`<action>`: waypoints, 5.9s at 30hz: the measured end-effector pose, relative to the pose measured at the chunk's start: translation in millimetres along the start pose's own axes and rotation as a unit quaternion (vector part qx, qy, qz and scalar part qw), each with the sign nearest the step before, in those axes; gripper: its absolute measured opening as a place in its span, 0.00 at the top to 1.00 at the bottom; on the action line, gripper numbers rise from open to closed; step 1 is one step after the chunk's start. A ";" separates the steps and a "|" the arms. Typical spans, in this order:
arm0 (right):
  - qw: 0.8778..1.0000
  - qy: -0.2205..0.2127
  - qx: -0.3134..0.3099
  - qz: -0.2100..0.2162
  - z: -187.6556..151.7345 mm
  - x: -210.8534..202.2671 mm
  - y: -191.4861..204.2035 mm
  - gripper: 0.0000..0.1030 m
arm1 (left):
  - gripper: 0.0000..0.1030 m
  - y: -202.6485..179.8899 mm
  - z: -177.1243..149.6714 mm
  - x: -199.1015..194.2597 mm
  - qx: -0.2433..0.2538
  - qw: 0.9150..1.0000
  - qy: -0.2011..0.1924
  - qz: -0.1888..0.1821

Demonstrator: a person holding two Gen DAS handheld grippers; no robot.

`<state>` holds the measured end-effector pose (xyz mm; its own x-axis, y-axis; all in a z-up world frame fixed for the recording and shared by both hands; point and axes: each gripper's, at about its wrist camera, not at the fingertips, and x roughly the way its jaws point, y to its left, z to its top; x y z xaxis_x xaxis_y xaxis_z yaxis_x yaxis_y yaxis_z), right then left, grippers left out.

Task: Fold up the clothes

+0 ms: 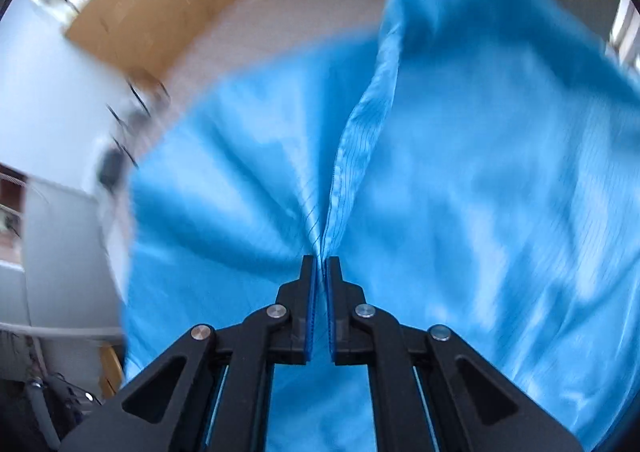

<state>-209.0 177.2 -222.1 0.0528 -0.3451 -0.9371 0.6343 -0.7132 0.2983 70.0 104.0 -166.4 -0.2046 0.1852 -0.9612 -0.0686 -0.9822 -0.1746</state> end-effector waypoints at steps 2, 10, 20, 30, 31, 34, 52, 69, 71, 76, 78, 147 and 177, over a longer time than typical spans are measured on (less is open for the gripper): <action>1.000 0.009 -0.008 -0.006 -3.6 3.0 -0.1 0.90 | 0.91 4.6 -6.0 -3.3 -0.019 1.000 0.002 -0.010; 0.997 -0.059 -0.014 -0.048 14.2 -47.3 -12.6 0.69 | 0.79 66.3 -9.9 -20.5 -0.092 0.994 -0.030 0.047; 0.995 -0.037 -0.072 -0.066 33.1 6.9 43.1 0.69 | 0.77 133.1 -16.6 -7.2 -0.185 0.979 -0.086 0.011; 0.992 0.032 -0.106 -0.056 6.3 45.3 70.9 0.69 | 0.72 141.0 -7.9 6.0 -0.177 0.980 -0.094 -0.009; 0.992 0.035 -0.111 -0.057 3.4 46.0 72.7 0.69 | 0.72 143.2 -7.1 5.6 -0.177 0.980 -0.096 -0.007; 0.989 0.033 -0.126 -0.063 -3.5 45.4 77.6 0.69 | 0.72 148.6 -4.1 12.6 -0.170 0.981 -0.092 0.003; 0.993 -0.014 -0.100 -0.065 37.5 9.4 69.5 0.65 | 0.99 156.4 -17.8 12.8 -0.117 0.991 -0.039 0.045; 0.989 -0.052 -0.124 -0.061 88.5 13.0 142.3 0.47 | 0.62 208.8 4.3 -16.6 -0.119 0.990 -0.065 0.034; 0.981 -0.047 -0.165 -0.089 102.7 29.6 180.3 0.44 | 0.62 211.8 10.9 -14.4 -0.107 0.992 -0.063 0.028; 0.968 0.019 -0.195 -0.155 133.8 76.4 203.1 0.44 | 0.62 210.2 21.2 -11.0 -0.079 0.995 -0.067 0.014; 0.964 0.039 -0.191 -0.180 137.6 87.9 196.9 0.44 | 0.62 213.6 26.6 -11.3 -0.074 0.995 -0.067 0.009; 0.986 -0.124 0.111 0.020 -177.3 -30.1 34.7 0.76 | 0.80 207.4 5.5 -33.9 -0.065 0.993 -0.098 0.007; 0.997 -0.059 -0.033 -0.048 -140.5 57.7 206.7 0.70 | 0.66 223.1 -61.4 40.3 -0.118 0.982 -0.104 -0.105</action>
<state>33.5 95.6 -240.0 -0.0986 -0.3499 -0.9316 0.6819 -0.7056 0.1928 106.4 -109.4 -257.2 -0.4066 0.3616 -0.8390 0.0938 -0.8970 -0.4320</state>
